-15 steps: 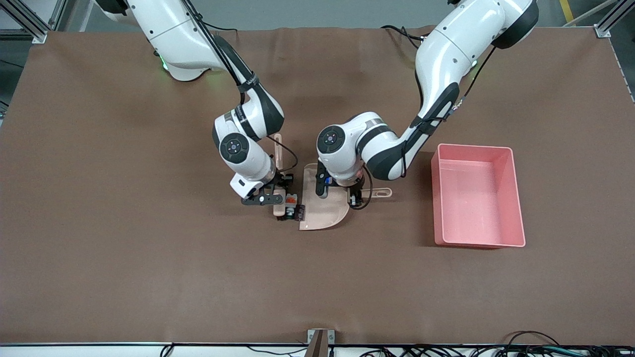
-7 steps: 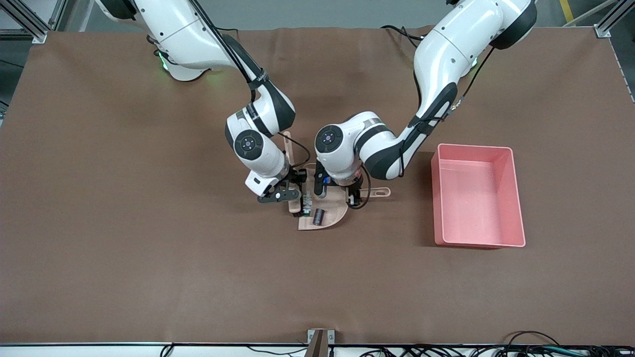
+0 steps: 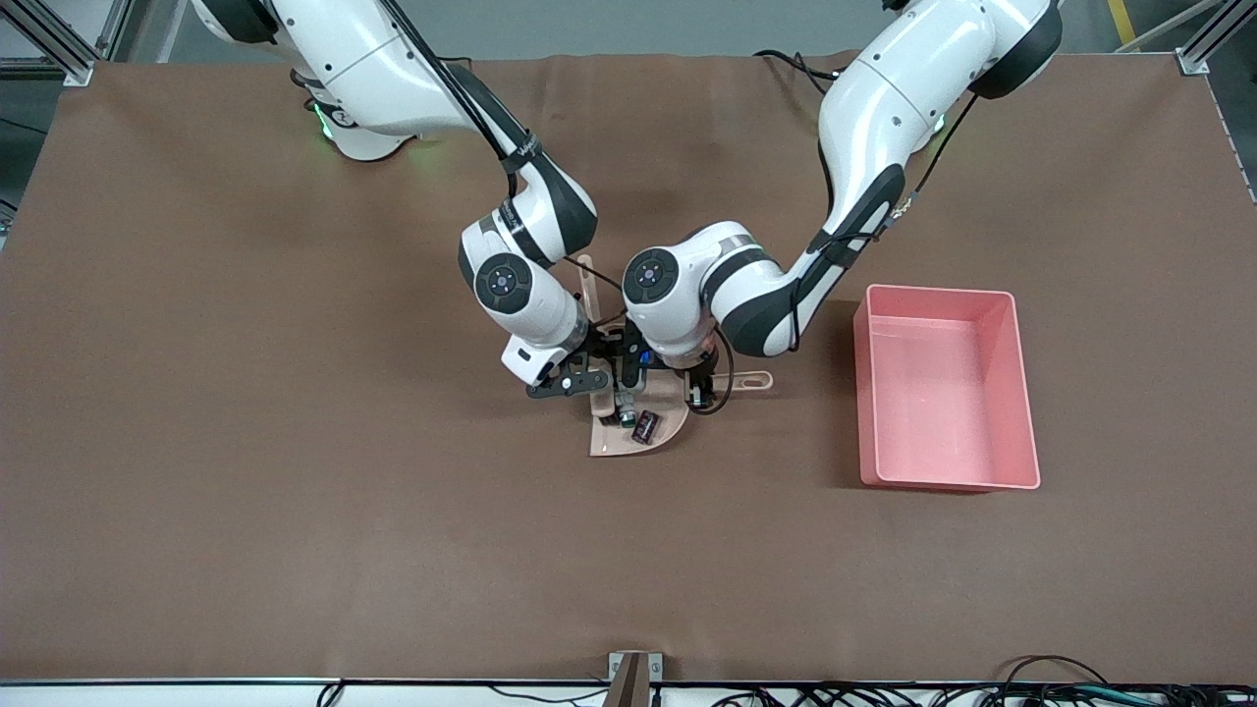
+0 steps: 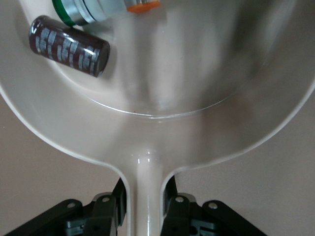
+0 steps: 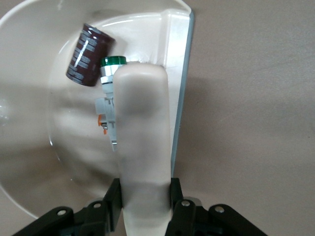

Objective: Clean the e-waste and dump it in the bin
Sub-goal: 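Sweep the capacitor and button into the dustpan with the right gripper's brush, then lift the dustpan with the left gripper while the right gripper withdraws the brush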

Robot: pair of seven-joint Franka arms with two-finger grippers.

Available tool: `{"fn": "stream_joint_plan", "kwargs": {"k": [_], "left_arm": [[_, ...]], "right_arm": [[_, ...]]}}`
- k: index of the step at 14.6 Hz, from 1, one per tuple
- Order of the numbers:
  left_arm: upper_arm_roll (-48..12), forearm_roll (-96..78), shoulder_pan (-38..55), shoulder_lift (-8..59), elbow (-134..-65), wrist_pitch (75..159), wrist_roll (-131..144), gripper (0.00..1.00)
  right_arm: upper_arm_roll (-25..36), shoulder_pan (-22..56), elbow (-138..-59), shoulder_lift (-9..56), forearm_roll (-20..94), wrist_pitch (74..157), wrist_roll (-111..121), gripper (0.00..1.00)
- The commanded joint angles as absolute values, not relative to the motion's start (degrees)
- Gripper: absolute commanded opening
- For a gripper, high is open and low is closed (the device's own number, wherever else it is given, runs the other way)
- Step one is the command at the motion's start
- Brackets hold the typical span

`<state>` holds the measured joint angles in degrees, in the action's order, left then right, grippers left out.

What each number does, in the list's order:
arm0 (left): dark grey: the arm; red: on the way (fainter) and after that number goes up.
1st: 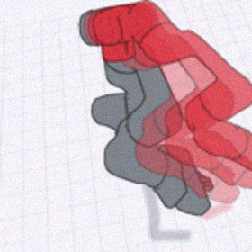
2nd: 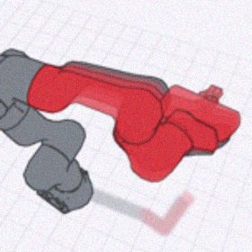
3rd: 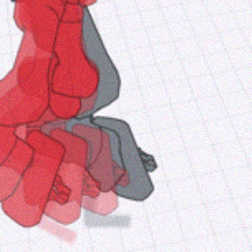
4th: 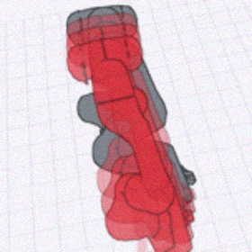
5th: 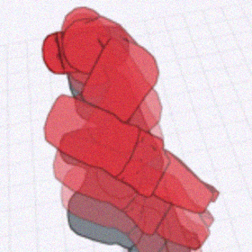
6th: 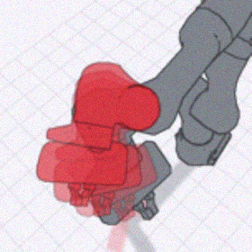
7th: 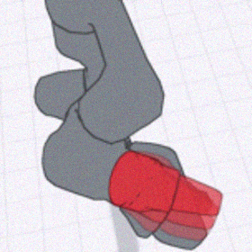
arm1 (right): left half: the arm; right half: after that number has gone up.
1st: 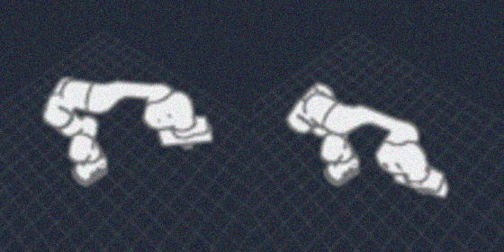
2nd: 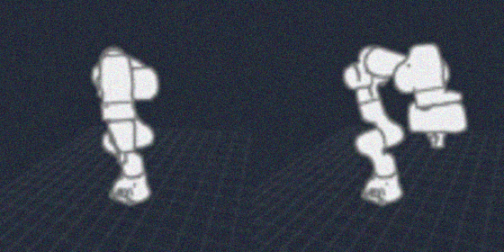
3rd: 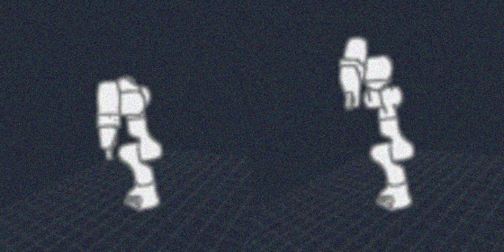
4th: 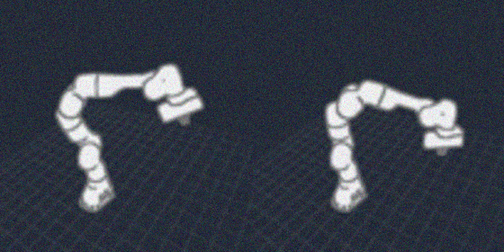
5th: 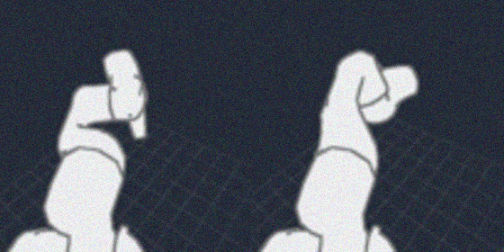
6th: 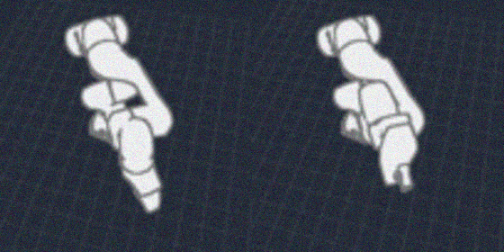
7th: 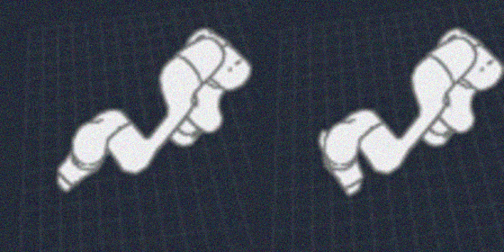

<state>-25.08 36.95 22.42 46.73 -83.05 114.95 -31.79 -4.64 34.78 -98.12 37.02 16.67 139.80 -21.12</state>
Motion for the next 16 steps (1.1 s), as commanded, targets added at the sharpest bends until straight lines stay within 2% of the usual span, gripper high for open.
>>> {"fn": "stream_joint_plan", "kwargs": {"k": [1, 4, 9, 11, 13, 16], "left_arm": [[-25.0, 36.4, 21.9, 47.6, -81.4, 116.2, -31.4, 0.01], [-25.0, 35.7, 20.4, 47.4, -82.1, 120.0, -31.6, 0.0], [-25.3, 33.8, 19.6, 47.0, -82.0, 121.2, -32.7, 0.0], [-25.7, 33.5, 18.6, 45.9, -81.9, 120.9, -34.1, 0.0], [-28.7, 32.8, 15.4, 44.2, -81.9, 120.0, -35.9, 0.0], [-35.7, 32.9, 7.7, 42.1, -82.0, 117.2, -37.9, 0.0]], "right_arm": [[-5.2, 33.6, -96.9, 37.5, 18.1, 139.0, -19.3, 0.01], [-5.0, 31.5, -96.8, 36.2, 18.0, 134.2, -18.1, 0.01], [-4.5, 26.1, -97.1, 31.0, 17.3, 126.6, -15.9, 0.01], [-1.0, 25.4, -97.7, 29.0, 16.4, 125.0, -16.3, 0.02], [2.8, 25.3, -98.5, 27.2, 10.8, 120.7, -16.3, 0.02], [4.4, 22.0, -101.9, 23.2, 7.7, 119.2, -15.0, 0.02]]}}
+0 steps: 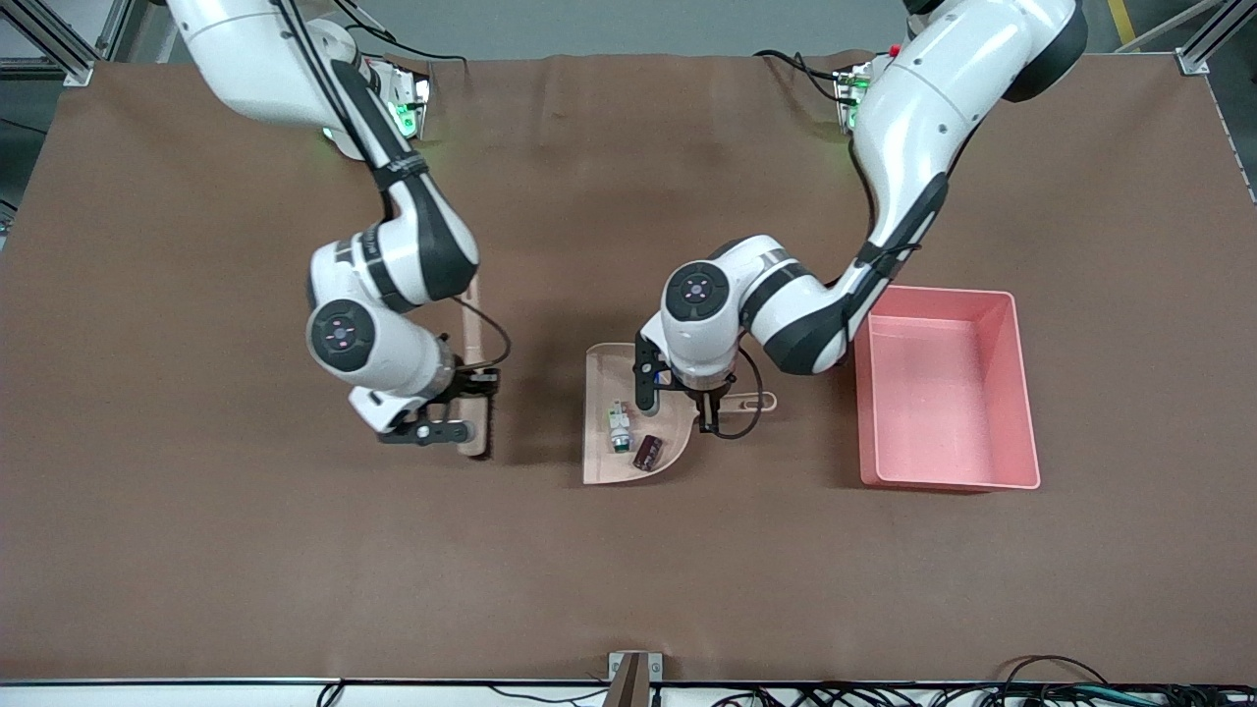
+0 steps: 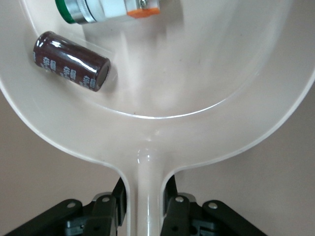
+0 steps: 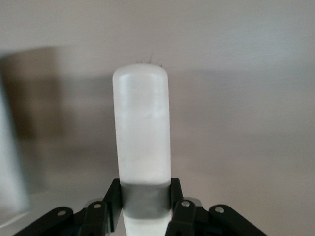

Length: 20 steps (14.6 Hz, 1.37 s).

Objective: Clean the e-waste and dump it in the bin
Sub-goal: 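Lift the dustpan with the left gripper while the right gripper withdraws the brush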

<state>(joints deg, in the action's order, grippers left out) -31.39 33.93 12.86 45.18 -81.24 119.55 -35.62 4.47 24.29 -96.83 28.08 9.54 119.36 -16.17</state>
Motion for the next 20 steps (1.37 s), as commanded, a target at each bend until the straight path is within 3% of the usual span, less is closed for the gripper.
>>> {"fn": "stream_joint_plan", "kwargs": {"k": [1, 4, 7, 11, 15, 20], "left_arm": [[-38.3, 32.9, 4.9, 41.0, -82.0, 115.9, -38.1, 0.0], [-44.7, 32.9, -3.1, 37.3, -82.8, 110.6, -37.9, 0.0], [-47.0, 32.8, -9.3, 31.2, -85.8, 109.3, -37.2, 0.0], [-48.7, 32.8, -14.6, 28.0, -86.4, 108.0, -38.0, 0.0], [-50.4, 32.6, -18.2, 27.9, -86.1, 106.3, -37.9, 0.0], [-49.3, 28.5, -20.3, 24.4, -86.4, 104.2, -38.8, 0.0]], "right_arm": [[4.4, 20.8, -102.8, 22.2, 6.9, 119.2, -14.0, 0.02], [4.4, 14.9, -106.7, 19.0, 5.6, 120.0, -8.5, 0.02], [4.4, 10.0, -110.4, 16.5, 5.6, 121.3, -3.7, 0.02], [4.4, 6.3, -122.8, 12.0, 5.1, 132.8, 0.7, 0.02], [4.4, 2.4, -129.4, 12.5, 5.1, 142.8, 4.2, 0.02], [4.4, 1.0, -129.8, 14.5, 5.1, 143.8, 4.1, 0.02]]}}
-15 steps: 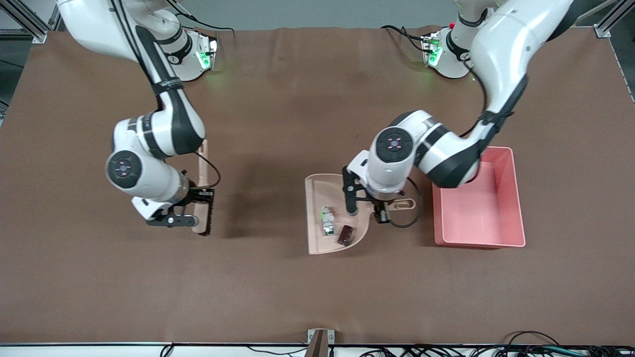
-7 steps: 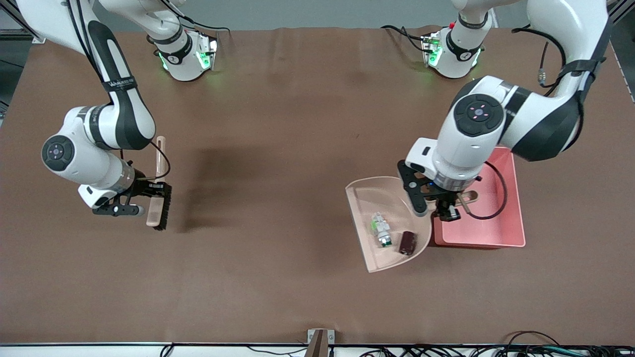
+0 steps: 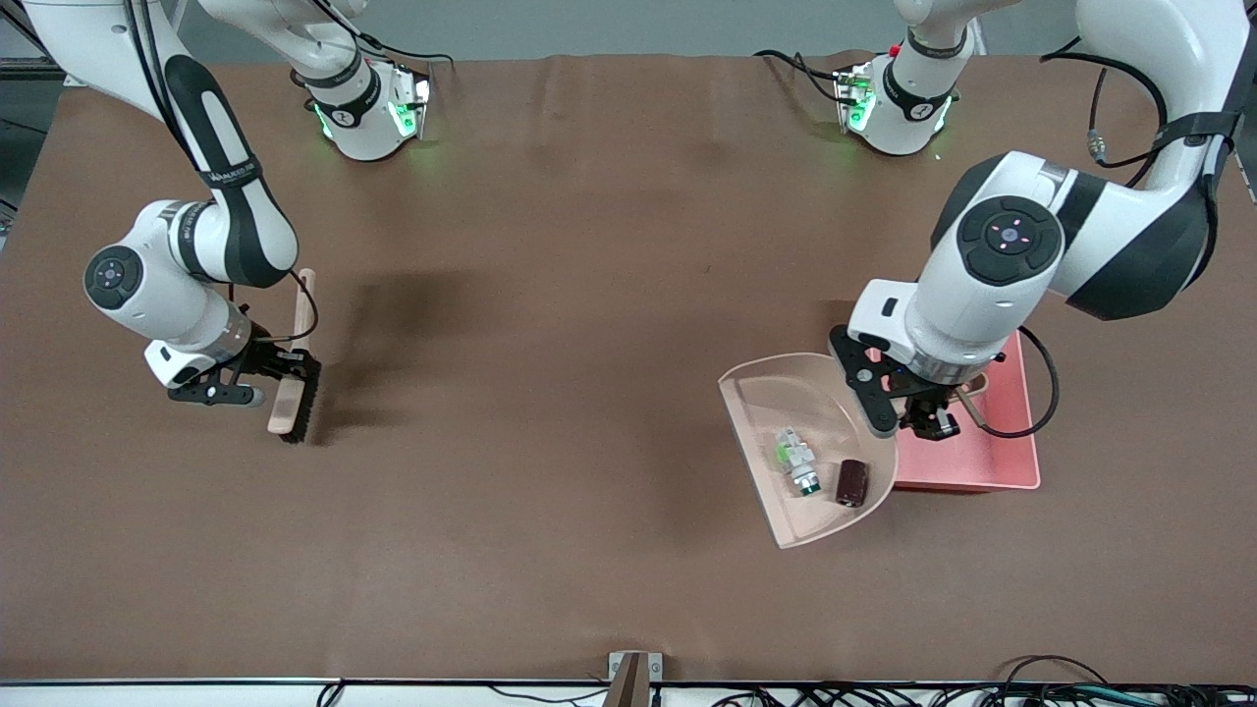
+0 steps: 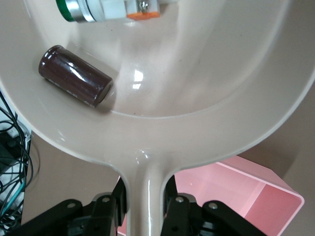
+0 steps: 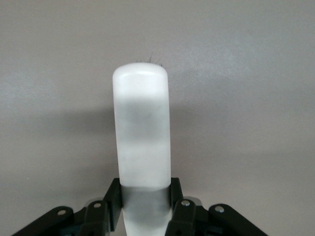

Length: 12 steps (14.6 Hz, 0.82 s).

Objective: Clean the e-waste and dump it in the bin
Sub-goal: 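Lift the dustpan with the left gripper while the right gripper withdraws the brush, then tilt the dustpan over the pink bin with the left gripper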

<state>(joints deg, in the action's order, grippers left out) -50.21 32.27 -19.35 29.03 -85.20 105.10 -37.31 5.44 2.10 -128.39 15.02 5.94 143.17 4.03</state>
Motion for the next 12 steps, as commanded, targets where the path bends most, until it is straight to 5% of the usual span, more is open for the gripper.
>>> {"fn": "stream_joint_plan", "kwargs": {"k": [1, 8, 12], "left_arm": [[-46.2, 26.1, -19.2, 23.6, -86.7, 104.2, -39.5, 0.0], [-19.9, 15.4, -7.3, 15.0, -91.1, 104.0, -57.0, 0.0], [-12.9, 16.8, -6.2, 12.9, -94.8, 105.0, -67.3, 0.0]], "right_arm": [[4.4, 1.0, -129.8, 15.5, 5.1, 144.5, 4.1, 0.02], [4.3, 1.1, -129.6, 18.9, 5.2, 145.7, 4.1, 0.09], [4.3, 1.4, -129.1, 19.0, 5.2, 145.0, 4.2, 0.55]]}}
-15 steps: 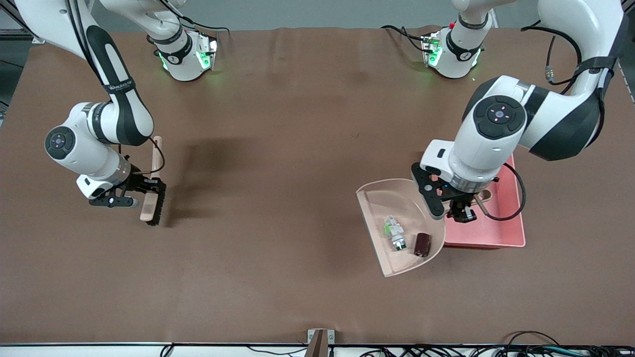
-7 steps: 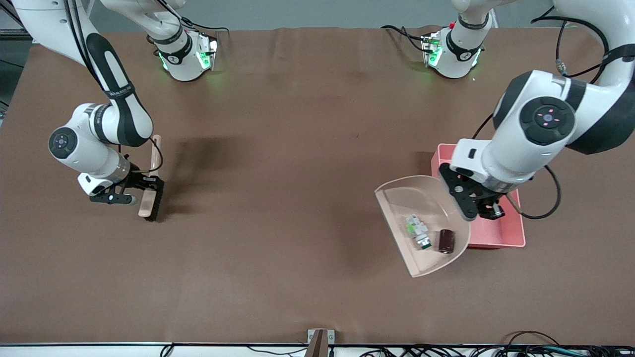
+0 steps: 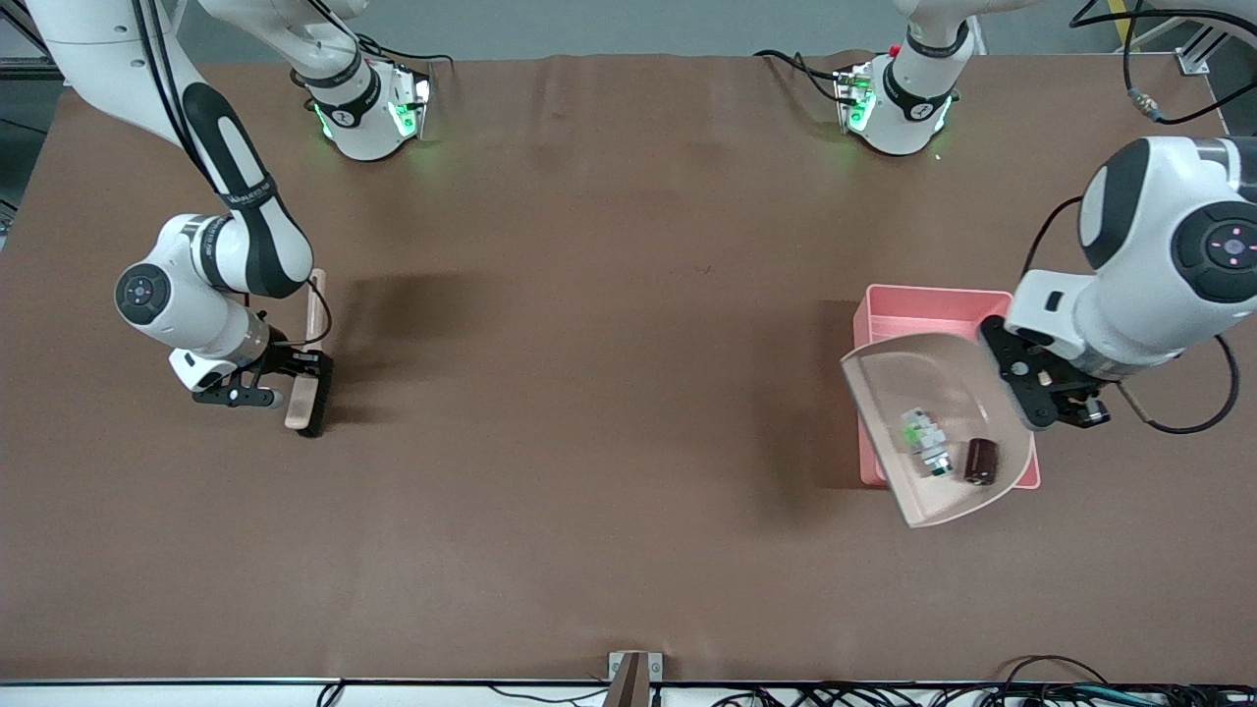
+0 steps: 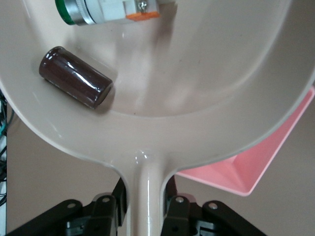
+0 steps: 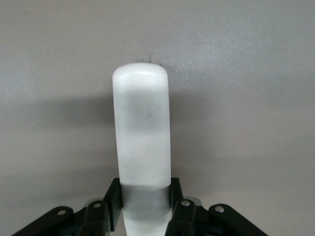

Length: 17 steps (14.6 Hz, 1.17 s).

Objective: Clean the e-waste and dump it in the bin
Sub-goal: 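Tilt the dustpan over the pink bin with the left gripper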

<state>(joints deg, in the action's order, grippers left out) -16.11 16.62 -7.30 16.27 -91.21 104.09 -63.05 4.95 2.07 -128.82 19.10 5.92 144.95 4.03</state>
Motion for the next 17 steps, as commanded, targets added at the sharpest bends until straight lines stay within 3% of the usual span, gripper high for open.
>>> {"fn": "stream_joint_plan", "kwargs": {"k": [1, 4, 9, 15, 17], "left_arm": [[-11.4, 18.5, -6.2, 12.7, -96.0, 106.2, -69.2, 0.0], [-7.9, 23.0, -6.1, 10.6, -101.8, 112.1, -74.0, 0.0], [-7.3, 33.9, -6.0, 9.0, -108.0, 115.1, -75.1, 0.0], [-7.3, 44.1, -5.9, 9.7, -112.6, 116.0, -73.7, 0.0], [-7.3, 47.1, -5.9, 10.1, -113.0, 116.0, -72.0, 0.0]], "right_arm": [[4.3, 1.4, -129.1, 19.0, 5.2, 145.0, 4.2, 0.63], [4.3, 1.3, -129.1, 18.7, 5.2, 144.8, 4.7, 1.0], [4.3, 1.2, -128.2, 15.3, 5.2, 140.5, 6.2, 1.0], [4.3, 1.2, -120.9, 7.0, 5.1, 126.9, 6.6, 1.0], [4.1, 1.6, -115.5, 4.6, 5.0, 118.5, 6.4, 1.0]]}}
